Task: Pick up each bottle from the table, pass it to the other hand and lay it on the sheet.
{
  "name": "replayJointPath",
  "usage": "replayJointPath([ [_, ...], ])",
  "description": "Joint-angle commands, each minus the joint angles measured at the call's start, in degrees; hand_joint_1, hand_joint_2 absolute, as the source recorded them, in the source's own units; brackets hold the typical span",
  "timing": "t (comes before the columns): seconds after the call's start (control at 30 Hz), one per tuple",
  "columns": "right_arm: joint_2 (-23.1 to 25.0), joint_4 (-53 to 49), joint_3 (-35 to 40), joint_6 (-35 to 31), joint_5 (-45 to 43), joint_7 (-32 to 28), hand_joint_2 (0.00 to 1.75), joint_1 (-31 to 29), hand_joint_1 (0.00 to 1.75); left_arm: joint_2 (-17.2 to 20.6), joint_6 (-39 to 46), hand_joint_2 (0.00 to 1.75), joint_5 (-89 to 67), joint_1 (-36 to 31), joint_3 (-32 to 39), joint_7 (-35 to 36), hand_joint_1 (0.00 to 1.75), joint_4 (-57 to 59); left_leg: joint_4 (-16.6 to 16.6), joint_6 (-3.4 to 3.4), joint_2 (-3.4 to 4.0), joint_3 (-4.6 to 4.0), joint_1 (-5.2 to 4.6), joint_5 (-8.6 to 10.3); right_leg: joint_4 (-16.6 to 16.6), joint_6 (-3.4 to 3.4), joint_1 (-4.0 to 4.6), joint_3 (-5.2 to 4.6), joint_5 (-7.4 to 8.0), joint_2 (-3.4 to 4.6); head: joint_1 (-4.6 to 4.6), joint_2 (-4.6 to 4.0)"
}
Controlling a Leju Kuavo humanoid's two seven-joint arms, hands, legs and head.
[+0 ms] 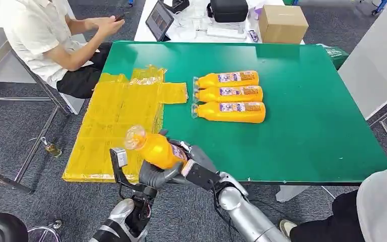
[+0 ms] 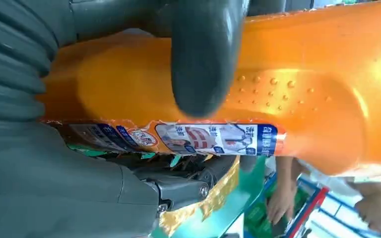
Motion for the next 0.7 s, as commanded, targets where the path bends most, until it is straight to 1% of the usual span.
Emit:
replayJointPath([
  [0.03,-1.29,2.49,6.01,-0.43,0.97,0.54,1.75,-1.63,1.75,-0.07,-3.69,1.75,2.95,-1.20,2.01,1.13,0.00,-2.37,-0.01,0.06,0.04,0.11,0.02,-0.05,-0.03,-0.11,0.05,0.12,-0.04,-0.02,0.02,0.00],
  [0.07,-1.29,2.49,6.01,-0.43,0.97,0.54,1.75,-1.63,1.75,-0.07,-3.69,1.75,2.95,-1.20,2.01,1.13,0.00,-2.37,0.00,0.09,0.06,0.19,0.04,-0.09,-0.05,-0.18,0.09,0.22,-0.06,-0.04,0.00,0.00],
  [0.1,-1.29,2.49,6.01,-0.43,0.97,0.54,1.75,-1.63,1.75,-0.07,-3.69,1.75,2.95,-1.20,2.01,1.13,0.00,-2.37,0.00,0.06,0.01,0.09,0.02,-0.04,-0.03,-0.11,0.05,0.11,-0.04,-0.05,0.00,0.00],
  [0.17,-1.29,2.49,6.01,-0.43,0.97,0.54,1.75,-1.63,1.75,-0.07,-3.69,1.75,2.95,-1.20,2.01,1.13,0.00,-2.37,-0.02,0.12,0.03,0.27,0.06,-0.10,-0.09,-0.22,0.12,0.31,-0.08,-0.09,0.02,0.00],
  [0.23,-1.19,2.68,5.96,0.03,0.68,0.41,1.75,-1.65,1.75,-0.26,-4.06,1.75,3.37,-1.34,2.40,0.64,0.00,-2.17,0.00,0.07,0.00,0.11,0.03,-0.04,-0.04,-0.13,0.06,0.13,-0.04,-0.07,0.02,0.00],
  [0.27,-1.06,2.91,6.12,0.23,0.64,0.37,1.75,-1.55,1.75,-0.27,-4.04,1.75,3.49,-1.48,2.68,0.54,1.69,-2.17,-0.02,0.11,0.01,0.22,0.04,-0.08,-0.07,-0.19,0.09,0.25,-0.07,-0.10,0.02,0.00],
  [0.3,-0.98,3.00,6.20,0.24,0.66,0.36,1.75,-1.49,1.75,-0.22,-4.14,1.75,3.44,-1.45,2.74,0.34,1.75,-2.39,-0.01,0.10,0.00,0.20,0.03,-0.08,-0.06,-0.17,0.08,0.23,-0.07,-0.10,0.00,0.00],
  [0.4,-0.90,3.38,6.57,0.29,0.71,0.33,1.75,-1.12,1.75,-0.53,-5.45,1.75,4.32,-0.77,3.68,-0.28,1.75,-3.74,0.00,0.06,-0.02,0.09,0.03,-0.03,-0.04,-0.11,0.06,0.11,-0.04,-0.09,0.02,0.00],
  [0.53,-1.00,4.23,7.23,0.73,0.84,0.32,1.75,-0.81,1.73,-0.51,-7.14,1.75,4.72,-0.01,4.28,-0.97,1.75,-6.18,-0.02,0.09,-0.01,0.21,0.06,-0.09,-0.08,-0.18,0.10,0.25,-0.08,-0.11,0.02,0.00],
  [0.57,-1.11,4.38,7.43,0.90,0.96,0.35,1.75,-0.67,1.33,-0.50,-7.18,1.75,4.67,0.08,4.44,-0.95,1.75,-6.47,-0.01,0.07,-0.03,0.13,0.04,-0.05,-0.05,-0.13,0.08,0.15,-0.06,-0.11,0.00,0.00],
  [0.6,-1.12,4.59,7.49,0.94,1.03,0.36,1.75,-0.52,0.33,-0.36,-7.50,1.75,4.61,0.07,4.47,-0.83,1.75,-6.61,-0.02,0.10,-0.05,0.21,0.06,-0.08,-0.08,-0.19,0.11,0.26,-0.10,-0.16,0.00,0.00],
  [0.63,-1.10,4.38,7.37,0.10,1.46,0.33,1.75,-0.28,0.00,-0.35,-7.52,1.75,4.59,0.12,4.65,-0.86,1.75,-6.63,-0.02,0.07,-0.06,0.14,0.05,-0.05,-0.06,-0.14,0.08,0.16,-0.07,-0.16,0.02,0.00],
  [0.7,-1.07,3.61,7.62,-2.12,3.32,0.59,1.75,0.13,0.00,-0.34,-7.58,1.75,4.54,0.27,5.23,-0.96,1.75,-6.83,-0.03,0.12,-0.07,0.30,0.08,-0.11,-0.12,-0.23,0.14,0.36,-0.12,-0.22,0.00,0.00],
])
